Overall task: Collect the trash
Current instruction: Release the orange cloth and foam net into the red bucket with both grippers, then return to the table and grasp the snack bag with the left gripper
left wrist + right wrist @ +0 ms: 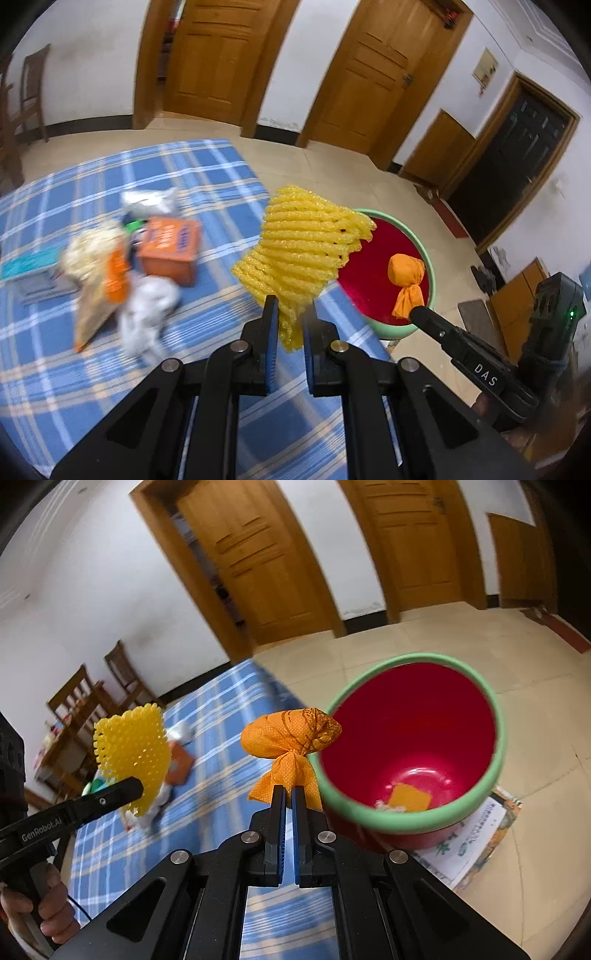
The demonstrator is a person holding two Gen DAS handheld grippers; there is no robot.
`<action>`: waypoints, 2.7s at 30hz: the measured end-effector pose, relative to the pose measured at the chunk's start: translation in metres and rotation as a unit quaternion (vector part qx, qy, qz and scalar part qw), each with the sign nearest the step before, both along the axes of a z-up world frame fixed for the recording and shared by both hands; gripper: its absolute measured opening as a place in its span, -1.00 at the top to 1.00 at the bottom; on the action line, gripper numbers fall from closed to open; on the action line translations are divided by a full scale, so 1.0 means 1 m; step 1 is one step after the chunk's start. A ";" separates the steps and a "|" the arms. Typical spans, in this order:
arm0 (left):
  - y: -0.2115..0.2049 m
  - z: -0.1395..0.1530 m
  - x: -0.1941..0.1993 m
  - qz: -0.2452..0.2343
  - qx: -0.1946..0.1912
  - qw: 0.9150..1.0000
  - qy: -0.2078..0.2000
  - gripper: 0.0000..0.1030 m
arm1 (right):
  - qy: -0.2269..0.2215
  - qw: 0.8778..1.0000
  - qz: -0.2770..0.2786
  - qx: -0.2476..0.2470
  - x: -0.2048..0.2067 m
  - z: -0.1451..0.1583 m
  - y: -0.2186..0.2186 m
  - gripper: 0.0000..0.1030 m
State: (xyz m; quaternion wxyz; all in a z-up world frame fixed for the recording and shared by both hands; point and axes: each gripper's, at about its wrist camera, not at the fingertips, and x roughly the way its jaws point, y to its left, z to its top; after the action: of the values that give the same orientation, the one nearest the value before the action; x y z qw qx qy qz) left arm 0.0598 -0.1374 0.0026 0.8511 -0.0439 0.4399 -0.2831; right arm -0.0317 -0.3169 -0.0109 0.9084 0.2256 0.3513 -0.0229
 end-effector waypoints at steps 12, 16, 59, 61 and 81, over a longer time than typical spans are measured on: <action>-0.095 -0.023 0.025 -0.064 0.035 0.997 0.026 0.78 | 0.022 0.997 -0.066 0.019 0.004 -0.027 -0.070 0.94; -0.120 -0.034 0.030 -0.077 0.046 0.995 0.036 0.78 | 0.029 0.996 -0.076 0.024 0.006 -0.035 -0.085 0.93; -0.070 -0.012 0.017 0.000 0.047 0.999 0.012 -0.23 | 0.012 0.995 -0.085 0.053 -0.009 -0.017 -0.088 0.43; -0.057 -0.009 0.014 0.011 0.044 0.999 0.009 -0.23 | 0.009 0.995 -0.082 0.049 -0.010 -0.013 -0.083 0.43; 0.067 -0.006 0.015 0.138 0.028 0.990 0.000 -0.26 | 0.007 0.999 -0.037 0.022 -0.007 0.012 -0.021 0.42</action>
State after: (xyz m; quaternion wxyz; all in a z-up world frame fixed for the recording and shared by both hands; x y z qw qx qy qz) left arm 0.0750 -0.0701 -0.0034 0.8830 -0.0803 0.4374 -0.1501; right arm -0.0391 -0.3375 0.0009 0.8991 0.2585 0.3496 -0.0507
